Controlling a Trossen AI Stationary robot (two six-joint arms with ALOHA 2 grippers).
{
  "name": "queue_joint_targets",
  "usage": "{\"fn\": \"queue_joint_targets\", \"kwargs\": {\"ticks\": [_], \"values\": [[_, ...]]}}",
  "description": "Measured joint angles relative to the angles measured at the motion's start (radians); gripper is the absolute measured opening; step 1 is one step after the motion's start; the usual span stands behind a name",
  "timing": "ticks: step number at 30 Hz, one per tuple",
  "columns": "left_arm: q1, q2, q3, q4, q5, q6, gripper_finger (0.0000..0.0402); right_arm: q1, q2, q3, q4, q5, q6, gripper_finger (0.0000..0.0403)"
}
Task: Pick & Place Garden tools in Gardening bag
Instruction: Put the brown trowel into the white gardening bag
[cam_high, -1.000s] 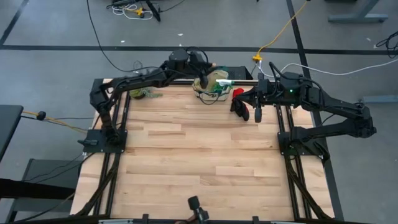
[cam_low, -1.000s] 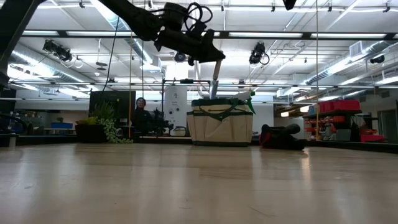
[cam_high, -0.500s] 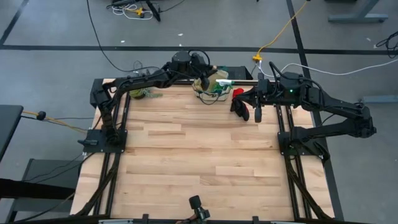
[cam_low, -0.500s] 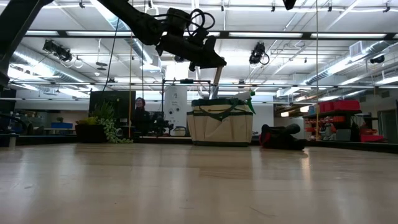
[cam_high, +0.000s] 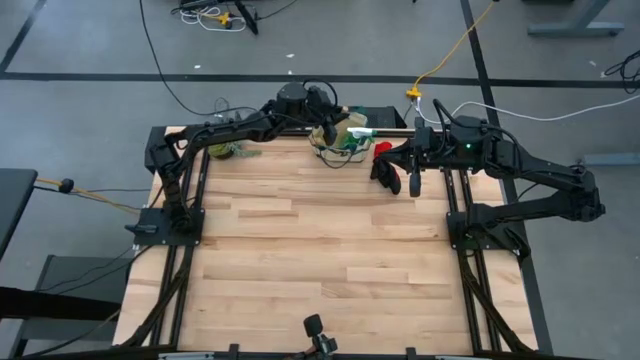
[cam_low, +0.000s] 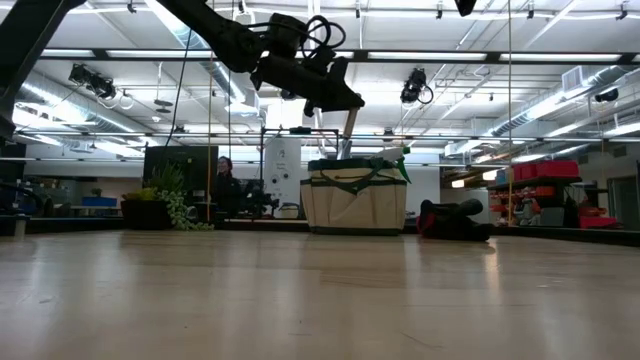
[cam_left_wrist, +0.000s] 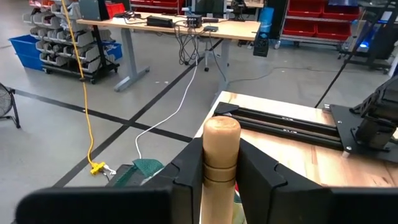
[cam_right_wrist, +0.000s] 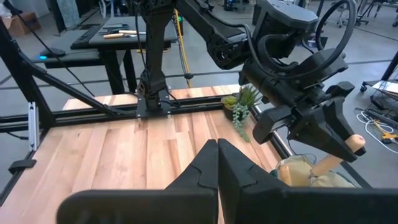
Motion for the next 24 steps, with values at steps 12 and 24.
{"fn": "queue_joint_targets", "kwargs": {"ticks": [12, 24], "values": [[-0.001, -0.04, 0.0, 0.014, 0.0, -0.037, 0.0077, 0.0, 0.0, 0.0, 0.0, 0.0, -0.033, 0.0], [0.0, -0.13, 0.001, 0.032, 0.048, -0.04, 0.0078, 0.0, 0.044, -0.001, 0.086, -0.017, -0.028, 0.0]]}}
